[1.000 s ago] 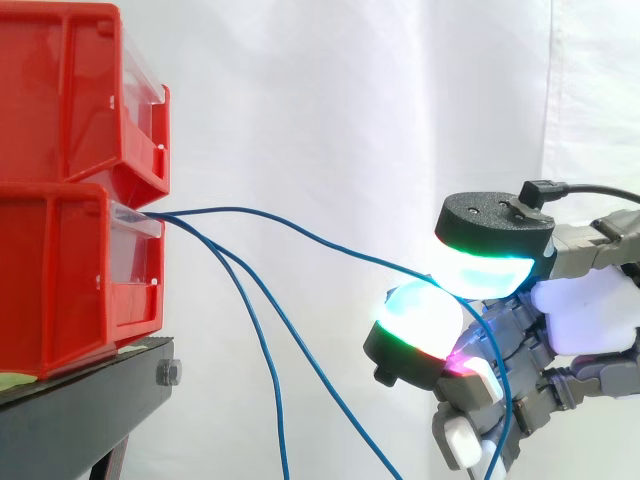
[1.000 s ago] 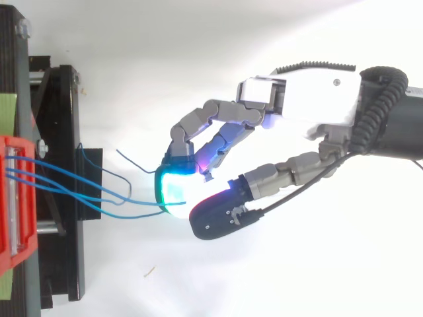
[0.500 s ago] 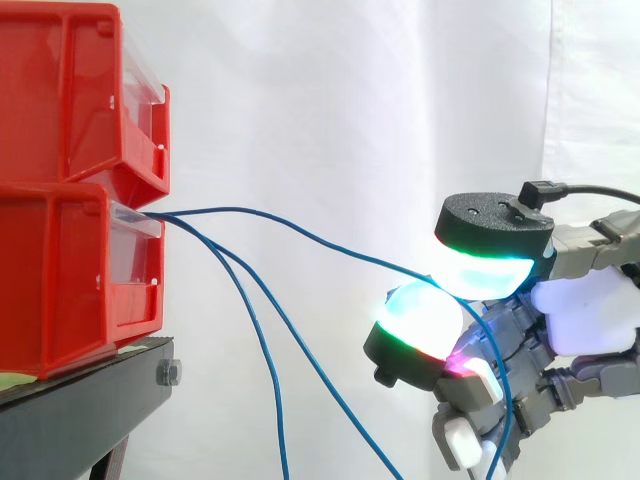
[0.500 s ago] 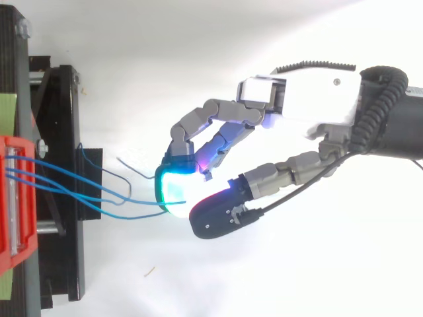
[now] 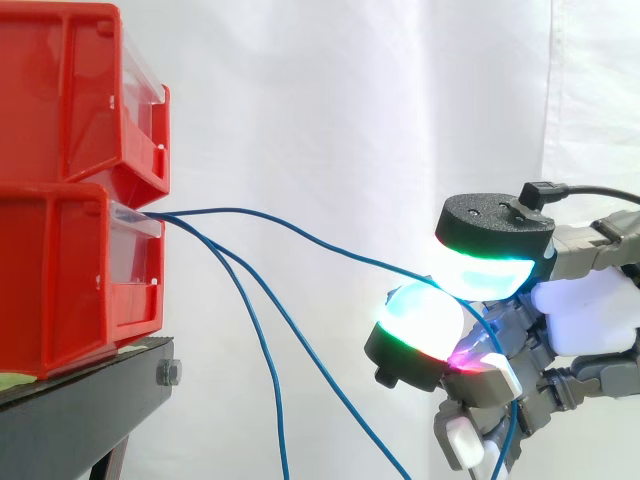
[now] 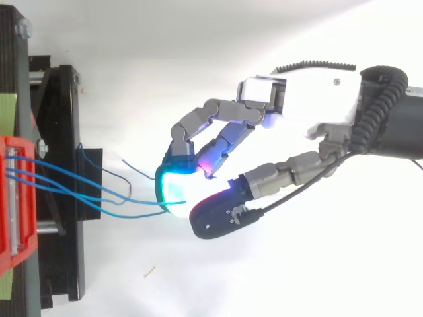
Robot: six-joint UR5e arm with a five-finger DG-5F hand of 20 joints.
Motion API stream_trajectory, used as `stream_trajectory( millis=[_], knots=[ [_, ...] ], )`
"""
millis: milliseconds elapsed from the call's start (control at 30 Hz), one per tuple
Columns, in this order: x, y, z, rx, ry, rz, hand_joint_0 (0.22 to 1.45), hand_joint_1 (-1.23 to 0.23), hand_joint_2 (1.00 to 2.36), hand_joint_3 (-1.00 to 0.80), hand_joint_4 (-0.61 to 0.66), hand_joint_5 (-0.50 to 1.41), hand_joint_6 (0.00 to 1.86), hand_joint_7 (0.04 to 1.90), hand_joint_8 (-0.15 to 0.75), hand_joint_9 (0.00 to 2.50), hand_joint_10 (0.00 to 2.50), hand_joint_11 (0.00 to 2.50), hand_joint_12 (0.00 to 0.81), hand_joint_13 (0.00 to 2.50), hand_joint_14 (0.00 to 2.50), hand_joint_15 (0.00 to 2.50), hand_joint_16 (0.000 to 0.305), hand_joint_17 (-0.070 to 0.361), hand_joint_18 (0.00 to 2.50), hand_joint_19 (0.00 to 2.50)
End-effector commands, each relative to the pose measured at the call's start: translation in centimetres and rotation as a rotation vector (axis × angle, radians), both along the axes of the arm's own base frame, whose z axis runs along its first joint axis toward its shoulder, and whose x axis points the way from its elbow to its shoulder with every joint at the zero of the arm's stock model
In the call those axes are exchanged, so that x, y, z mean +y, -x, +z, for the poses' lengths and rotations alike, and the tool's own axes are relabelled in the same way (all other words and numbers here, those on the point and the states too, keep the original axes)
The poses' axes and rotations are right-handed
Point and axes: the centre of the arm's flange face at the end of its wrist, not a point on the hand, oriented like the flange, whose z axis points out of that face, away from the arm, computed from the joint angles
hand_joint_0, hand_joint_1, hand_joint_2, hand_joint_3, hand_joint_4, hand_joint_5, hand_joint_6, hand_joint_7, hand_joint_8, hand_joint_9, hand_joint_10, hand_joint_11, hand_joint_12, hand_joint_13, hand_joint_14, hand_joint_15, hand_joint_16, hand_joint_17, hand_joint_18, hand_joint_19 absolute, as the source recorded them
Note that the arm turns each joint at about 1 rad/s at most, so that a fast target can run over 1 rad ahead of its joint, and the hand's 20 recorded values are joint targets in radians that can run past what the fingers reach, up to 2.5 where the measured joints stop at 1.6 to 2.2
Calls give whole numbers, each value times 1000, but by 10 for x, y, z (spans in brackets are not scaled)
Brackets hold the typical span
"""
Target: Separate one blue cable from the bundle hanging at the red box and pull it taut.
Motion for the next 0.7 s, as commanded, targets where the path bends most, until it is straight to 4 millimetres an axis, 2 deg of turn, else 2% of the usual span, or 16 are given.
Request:
stream_trajectory(
  millis=[0,667],
  knots=[
    [0,0,0,0,0,0,636,-799,1006,-139,23,-174,904,1100,381,994,8,1166,415,844,17,618,58,130,774,365],
    [0,0,0,0,0,0,636,-797,1005,-147,25,-175,904,1090,379,1012,9,1163,421,840,17,614,58,130,784,373]
  ],
)
